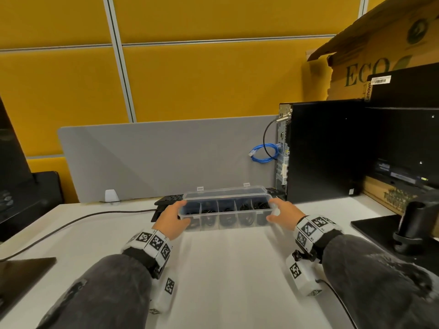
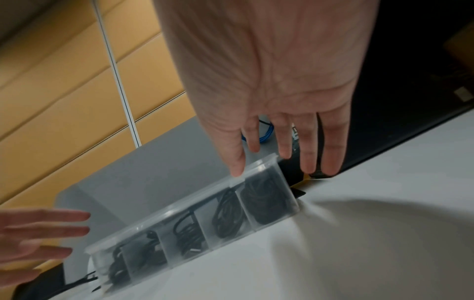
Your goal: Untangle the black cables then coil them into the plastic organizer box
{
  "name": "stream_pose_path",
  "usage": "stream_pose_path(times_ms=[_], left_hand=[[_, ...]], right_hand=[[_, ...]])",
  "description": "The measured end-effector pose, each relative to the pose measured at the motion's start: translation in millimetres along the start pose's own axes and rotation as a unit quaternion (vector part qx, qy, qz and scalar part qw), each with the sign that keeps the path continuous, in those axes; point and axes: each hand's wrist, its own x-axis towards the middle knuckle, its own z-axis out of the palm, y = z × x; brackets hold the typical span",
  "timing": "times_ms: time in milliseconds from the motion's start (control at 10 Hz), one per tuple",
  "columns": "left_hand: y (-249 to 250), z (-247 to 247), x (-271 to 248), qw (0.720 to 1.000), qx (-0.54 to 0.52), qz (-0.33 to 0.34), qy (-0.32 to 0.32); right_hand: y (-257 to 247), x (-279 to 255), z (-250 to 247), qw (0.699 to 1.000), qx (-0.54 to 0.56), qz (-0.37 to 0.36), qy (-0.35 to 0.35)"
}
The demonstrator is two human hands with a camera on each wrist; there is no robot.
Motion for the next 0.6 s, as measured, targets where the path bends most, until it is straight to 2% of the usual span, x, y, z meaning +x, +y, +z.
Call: stream_pose_path(times_ms=[200,400,500,600], left_hand=[[-11,-4,3,0.998,0.064,-0.006,-0.024],[-17,-13,39,0.995,0.094,0.016,-0.024],[-21,-12,43,0.994,0.097,-0.002,-0.052],[-16,-22,59,0.992,0.077,-0.075,-0.070]], right_hand=[[-13,7,9,1.000,-0.003,0.008,0.030],[-20,36,12,0.986,0.090,-0.022,0.139],[-23,50,9,0.971,0.133,-0.052,0.193],[-20,43,9,0.971,0.120,-0.038,0.205]])
